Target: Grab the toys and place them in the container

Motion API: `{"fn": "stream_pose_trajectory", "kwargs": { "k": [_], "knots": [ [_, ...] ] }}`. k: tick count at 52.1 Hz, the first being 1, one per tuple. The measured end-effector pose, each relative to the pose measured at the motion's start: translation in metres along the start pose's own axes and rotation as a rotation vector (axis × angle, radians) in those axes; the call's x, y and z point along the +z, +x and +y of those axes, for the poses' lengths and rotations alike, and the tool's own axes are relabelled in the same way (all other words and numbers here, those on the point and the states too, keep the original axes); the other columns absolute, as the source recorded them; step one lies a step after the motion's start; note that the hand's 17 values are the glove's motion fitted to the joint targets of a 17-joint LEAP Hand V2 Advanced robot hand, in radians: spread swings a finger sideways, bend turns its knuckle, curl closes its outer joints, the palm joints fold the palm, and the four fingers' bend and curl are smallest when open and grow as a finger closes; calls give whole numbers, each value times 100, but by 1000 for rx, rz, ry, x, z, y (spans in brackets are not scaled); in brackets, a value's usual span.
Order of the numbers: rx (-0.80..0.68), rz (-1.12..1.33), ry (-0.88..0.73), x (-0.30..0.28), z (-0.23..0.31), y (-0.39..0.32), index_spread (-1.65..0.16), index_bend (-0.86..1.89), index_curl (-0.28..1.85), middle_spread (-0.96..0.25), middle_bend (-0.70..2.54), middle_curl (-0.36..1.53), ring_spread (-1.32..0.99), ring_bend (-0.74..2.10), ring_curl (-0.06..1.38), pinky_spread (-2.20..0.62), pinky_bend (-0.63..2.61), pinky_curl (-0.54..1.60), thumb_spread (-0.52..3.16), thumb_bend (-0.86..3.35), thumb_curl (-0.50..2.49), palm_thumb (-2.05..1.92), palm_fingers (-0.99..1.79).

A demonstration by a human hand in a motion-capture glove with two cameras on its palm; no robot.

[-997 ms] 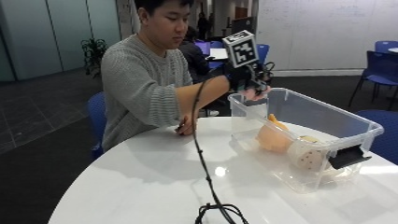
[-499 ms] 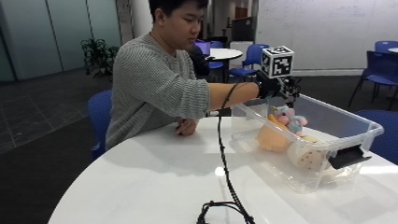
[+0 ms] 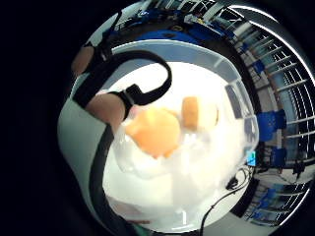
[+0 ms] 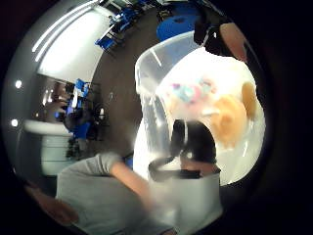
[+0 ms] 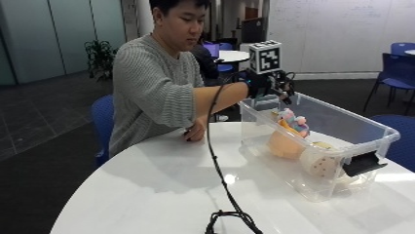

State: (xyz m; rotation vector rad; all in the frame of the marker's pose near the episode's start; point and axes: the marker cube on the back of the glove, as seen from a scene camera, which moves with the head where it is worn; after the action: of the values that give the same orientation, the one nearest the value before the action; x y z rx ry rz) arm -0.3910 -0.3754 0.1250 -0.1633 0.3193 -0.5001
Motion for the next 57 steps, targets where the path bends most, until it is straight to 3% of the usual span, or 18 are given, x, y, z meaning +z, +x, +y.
{"fn": "stream_pose_trajectory", "kwargs": {
  "k": [6, 10, 13, 19, 26, 34, 43, 57],
  "knots": [
    [125, 196, 52, -30, 87, 71, -41, 19, 61, -29, 20, 65, -37, 57, 56, -11, 114, 34, 144, -2, 66, 28, 31],
    [91, 20, 74, -46, 153, 92, -41, 20, 61, -29, 20, 65, -37, 58, 56, -9, 109, 32, 145, -2, 62, 24, 31],
    [130, 42, 83, -49, 206, 109, -41, 20, 61, -29, 20, 64, -37, 58, 55, -8, 106, 31, 146, -2, 59, 22, 30],
    [479, 196, 130, -50, 289, 150, -41, 22, 62, -28, 20, 63, -36, 56, 55, -6, 99, 30, 146, -1, 54, 19, 30],
    [723, 180, 134, -36, 354, 141, -41, 26, 63, -27, 18, 62, -32, 50, 53, -3, 96, 29, 147, -1, 50, 17, 23],
    [857, 139, 170, 1, 402, 85, -41, 29, 63, -23, 16, 58, -25, 38, 50, -1, 94, 29, 149, -1, 46, 14, 8],
    [831, 117, 105, 43, 434, 28, -39, 26, 61, -19, 17, 53, -18, 31, 47, 2, 92, 29, 152, 0, 42, 12, -1],
    [873, 97, 76, 55, 449, 33, -38, 20, 57, -15, 15, 46, -9, 24, 44, 3, 89, 29, 155, 0, 38, 11, -4]
  ]
}}
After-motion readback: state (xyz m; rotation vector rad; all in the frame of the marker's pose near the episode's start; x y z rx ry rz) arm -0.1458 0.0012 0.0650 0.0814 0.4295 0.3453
